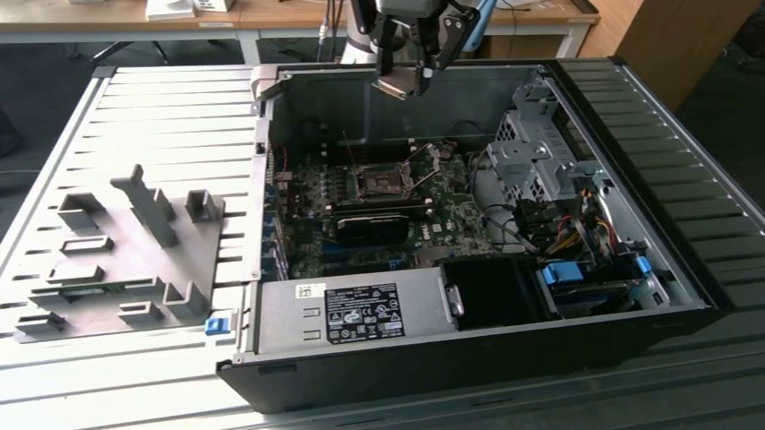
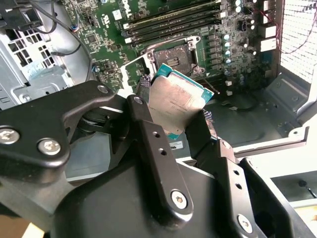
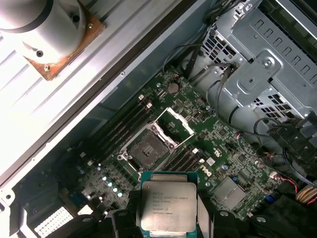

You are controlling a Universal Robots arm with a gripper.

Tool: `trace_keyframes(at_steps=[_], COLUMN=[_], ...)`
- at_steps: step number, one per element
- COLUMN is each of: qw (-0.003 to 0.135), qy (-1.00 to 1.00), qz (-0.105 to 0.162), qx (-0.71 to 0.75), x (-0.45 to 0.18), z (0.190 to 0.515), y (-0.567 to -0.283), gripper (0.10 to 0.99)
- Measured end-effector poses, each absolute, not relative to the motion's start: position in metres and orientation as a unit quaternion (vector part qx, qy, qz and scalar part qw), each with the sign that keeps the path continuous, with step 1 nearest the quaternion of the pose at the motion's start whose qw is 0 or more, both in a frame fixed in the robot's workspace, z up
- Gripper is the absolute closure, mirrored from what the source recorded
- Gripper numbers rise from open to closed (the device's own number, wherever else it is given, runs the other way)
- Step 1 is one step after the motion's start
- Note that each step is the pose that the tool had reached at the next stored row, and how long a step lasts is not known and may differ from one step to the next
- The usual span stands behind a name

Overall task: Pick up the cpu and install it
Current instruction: 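Place the cpu into insertion slot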

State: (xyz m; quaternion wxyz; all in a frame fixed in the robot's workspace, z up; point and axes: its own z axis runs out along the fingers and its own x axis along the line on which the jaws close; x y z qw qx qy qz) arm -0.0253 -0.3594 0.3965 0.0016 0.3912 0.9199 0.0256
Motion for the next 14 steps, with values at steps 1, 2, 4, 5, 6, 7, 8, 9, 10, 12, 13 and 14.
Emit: trace_keyframes(at_steps=[1, 2, 4, 5, 6, 7, 8, 9, 10, 12, 13, 14], qw=[0.002, 0.002, 0.002, 0.002, 0.002, 0.002, 0.002, 0.002, 0.002, 0.002, 0.002, 0.002], qy=[0.919, 0.918, 0.916, 0.916, 0.915, 0.914, 0.913, 0.912, 0.911, 0.909, 0.909, 0.908], qz=[0.026, 0.026, 0.026, 0.026, 0.026, 0.026, 0.026, 0.026, 0.026, 0.025, 0.026, 0.026], qx=[0.393, 0.395, 0.399, 0.401, 0.403, 0.405, 0.407, 0.409, 0.411, 0.415, 0.417, 0.419], x=[-0.0253, -0.0253, -0.0253, -0.0253, -0.0253, -0.0253, -0.0253, -0.0253, -0.0253, -0.0253, -0.0253, -0.0253], z=[0.3965, 0.3965, 0.3965, 0.3965, 0.3965, 0.3965, 0.3964, 0.3964, 0.3964, 0.3964, 0.3964, 0.3964], y=[-0.3594, -0.3594, -0.3594, -0.3594, -0.3594, -0.3594, -0.3594, -0.3594, -0.3594, -0.3594, -0.3594, -0.3594], gripper=[0.545, 0.545, 0.545, 0.545, 0.545, 0.545, 0.545, 0.545, 0.545, 0.545, 0.545, 0.545])
